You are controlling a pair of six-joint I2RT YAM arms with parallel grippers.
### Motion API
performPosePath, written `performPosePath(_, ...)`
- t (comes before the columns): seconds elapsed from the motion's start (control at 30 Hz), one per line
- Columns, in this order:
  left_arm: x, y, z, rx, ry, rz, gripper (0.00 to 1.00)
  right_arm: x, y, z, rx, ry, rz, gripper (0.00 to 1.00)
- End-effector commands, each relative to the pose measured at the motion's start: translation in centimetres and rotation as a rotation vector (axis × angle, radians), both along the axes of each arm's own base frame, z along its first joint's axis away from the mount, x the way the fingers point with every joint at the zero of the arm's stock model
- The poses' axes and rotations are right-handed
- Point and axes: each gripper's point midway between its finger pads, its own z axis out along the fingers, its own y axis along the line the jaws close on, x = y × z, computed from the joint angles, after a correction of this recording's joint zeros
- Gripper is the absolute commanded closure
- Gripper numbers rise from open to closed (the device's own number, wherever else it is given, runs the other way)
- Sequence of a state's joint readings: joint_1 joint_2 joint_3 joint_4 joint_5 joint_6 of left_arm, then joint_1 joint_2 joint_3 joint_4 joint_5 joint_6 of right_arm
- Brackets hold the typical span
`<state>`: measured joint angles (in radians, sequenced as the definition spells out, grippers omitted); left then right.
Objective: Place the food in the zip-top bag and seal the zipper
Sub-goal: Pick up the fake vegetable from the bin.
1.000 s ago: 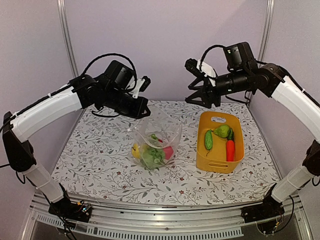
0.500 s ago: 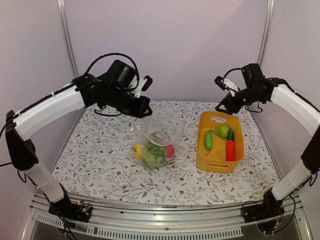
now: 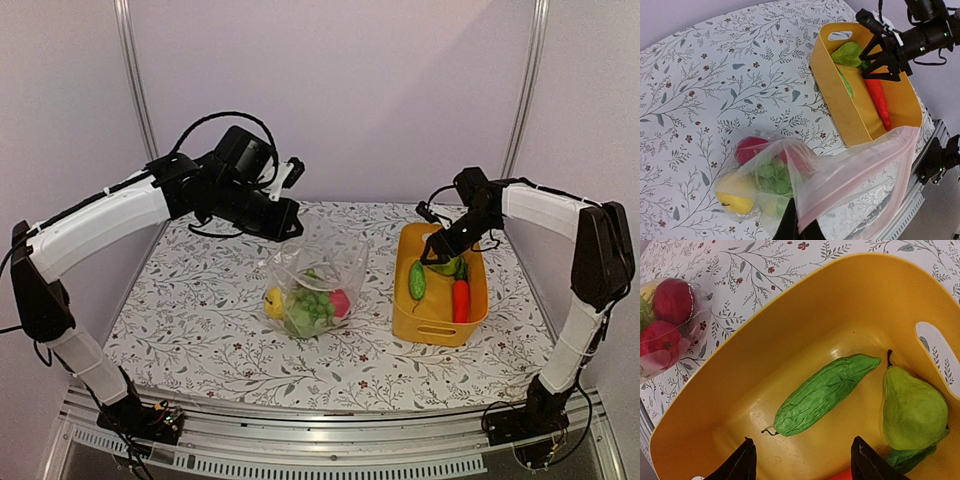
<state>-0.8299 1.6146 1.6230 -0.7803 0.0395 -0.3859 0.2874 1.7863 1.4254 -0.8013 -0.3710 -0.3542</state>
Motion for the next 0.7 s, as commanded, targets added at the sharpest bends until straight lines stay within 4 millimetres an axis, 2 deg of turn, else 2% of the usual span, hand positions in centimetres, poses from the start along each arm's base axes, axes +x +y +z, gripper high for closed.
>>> performPosePath(0.0,-0.1,1.0,0.3,-0.003,-0.013,0.017,1.0,-0.5,-0.5,-2.6,-0.03,0.084,-0.033,0.36)
performPosePath(0.47,-0.1,1.0,0.0,0.006,-0.009,0.016,1.0,-0.1,0.2,-6.1,-0.024,0.167,-0.037,0.34)
performPosePath(0.67,-0.2,1.0,-0.4,0.015,0.004,0.014,1.0,0.0,1.2,-7.7,-0.04,0.178,-0.031,0.34)
